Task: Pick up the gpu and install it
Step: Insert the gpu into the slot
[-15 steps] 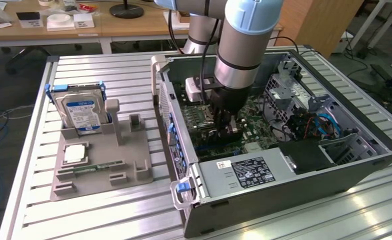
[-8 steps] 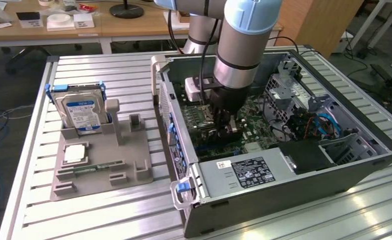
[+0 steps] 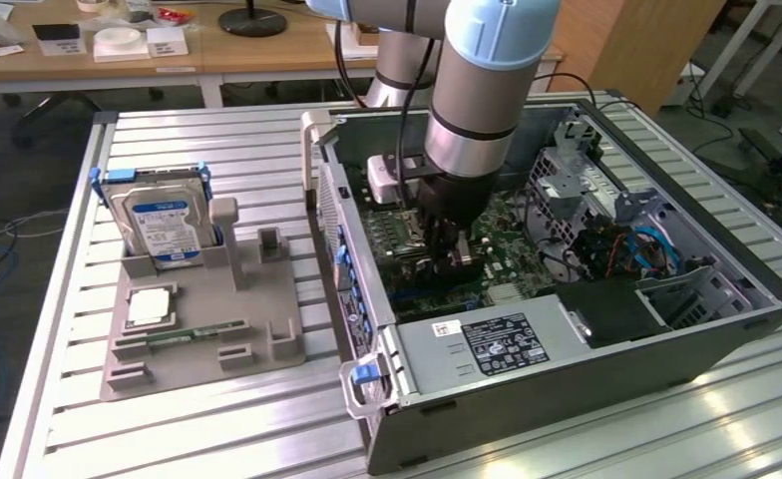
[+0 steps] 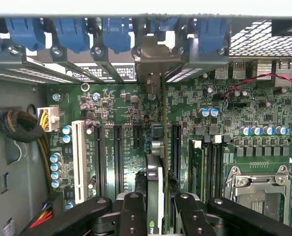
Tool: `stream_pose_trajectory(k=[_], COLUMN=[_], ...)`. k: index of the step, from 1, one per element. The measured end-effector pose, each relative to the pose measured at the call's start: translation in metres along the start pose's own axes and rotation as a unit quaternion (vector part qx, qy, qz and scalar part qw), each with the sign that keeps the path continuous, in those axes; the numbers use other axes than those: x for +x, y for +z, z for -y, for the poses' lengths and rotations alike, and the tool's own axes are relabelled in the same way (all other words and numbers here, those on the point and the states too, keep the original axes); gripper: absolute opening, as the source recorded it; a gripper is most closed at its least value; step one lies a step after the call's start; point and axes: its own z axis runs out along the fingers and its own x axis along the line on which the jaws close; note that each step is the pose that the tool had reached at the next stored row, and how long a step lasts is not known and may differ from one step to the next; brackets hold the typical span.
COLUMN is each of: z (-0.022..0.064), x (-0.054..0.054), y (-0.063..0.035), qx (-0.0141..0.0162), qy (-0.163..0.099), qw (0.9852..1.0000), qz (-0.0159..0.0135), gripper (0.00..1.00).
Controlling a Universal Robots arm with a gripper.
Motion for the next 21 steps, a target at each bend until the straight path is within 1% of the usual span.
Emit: stream_pose_trajectory(k=[18, 21], z=[-0.0005, -0.0005], x=[-0.0008, -0.0016], y=[0.0008, 0.0008], qx=[-0.0001, -0.0001], qy=[0.0, 0.001], qw=[1.0, 1.0], qz=[-0.0001, -0.0004], gripper=[0.27, 0.27])
